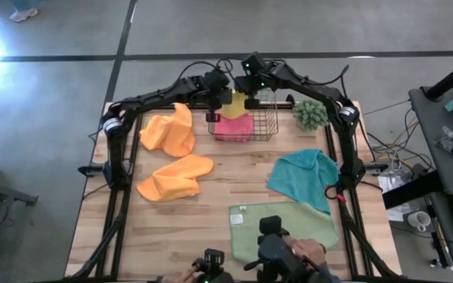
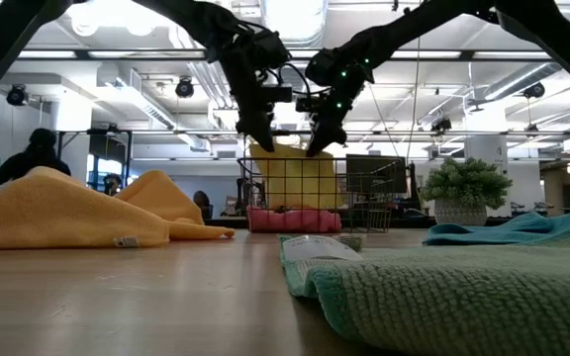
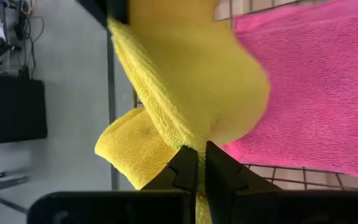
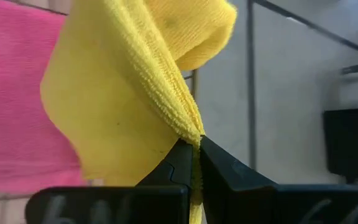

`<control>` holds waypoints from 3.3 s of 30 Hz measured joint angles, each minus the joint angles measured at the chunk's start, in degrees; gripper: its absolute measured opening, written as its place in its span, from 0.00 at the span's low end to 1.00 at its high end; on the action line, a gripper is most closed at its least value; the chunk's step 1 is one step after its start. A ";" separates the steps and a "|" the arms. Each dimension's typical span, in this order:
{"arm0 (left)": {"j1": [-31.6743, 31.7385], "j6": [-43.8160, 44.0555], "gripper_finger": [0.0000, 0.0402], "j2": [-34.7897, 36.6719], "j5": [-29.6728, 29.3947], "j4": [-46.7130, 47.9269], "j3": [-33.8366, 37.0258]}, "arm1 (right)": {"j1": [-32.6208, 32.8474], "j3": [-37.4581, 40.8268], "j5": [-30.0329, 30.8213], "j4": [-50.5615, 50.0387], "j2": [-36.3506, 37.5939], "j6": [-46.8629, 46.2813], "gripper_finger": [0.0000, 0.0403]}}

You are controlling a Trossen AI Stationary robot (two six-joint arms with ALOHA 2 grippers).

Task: Fold microfiber towels
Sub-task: Put the folded yellow microfiber cloth into the gold wire basket, then fold the green microfiber cloth

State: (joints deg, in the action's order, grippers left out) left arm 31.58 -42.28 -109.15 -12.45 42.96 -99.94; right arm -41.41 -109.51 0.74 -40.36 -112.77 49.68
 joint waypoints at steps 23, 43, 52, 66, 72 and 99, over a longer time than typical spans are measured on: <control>-1.24 10.18 0.00 -2.33 7.50 10.00 -0.81 | 3.74 4.59 -4.46 -6.01 0.03 -0.61 0.02; -2.78 16.52 0.35 -2.24 17.55 14.30 -0.74 | 5.81 1.09 -16.89 -22.73 0.07 -14.31 0.15; -3.10 16.61 0.50 -2.23 20.45 18.13 -3.39 | 5.85 0.64 -17.30 -26.02 0.07 -17.40 0.38; -1.14 16.31 0.51 -2.97 19.48 14.61 -6.59 | 5.20 -0.23 -17.70 -19.61 -1.36 -17.52 0.40; 0.33 16.47 0.51 -5.00 19.43 16.67 -4.69 | 5.55 0.85 -21.68 -19.73 -4.89 -20.05 0.36; 0.59 16.42 0.51 -8.49 25.63 19.28 -6.89 | 5.28 0.44 -24.23 -25.34 -5.64 -17.36 0.32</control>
State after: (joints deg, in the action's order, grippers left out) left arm 32.17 -25.87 -117.64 13.18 62.24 -106.83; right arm -36.12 -109.08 -23.49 -65.70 -118.41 32.32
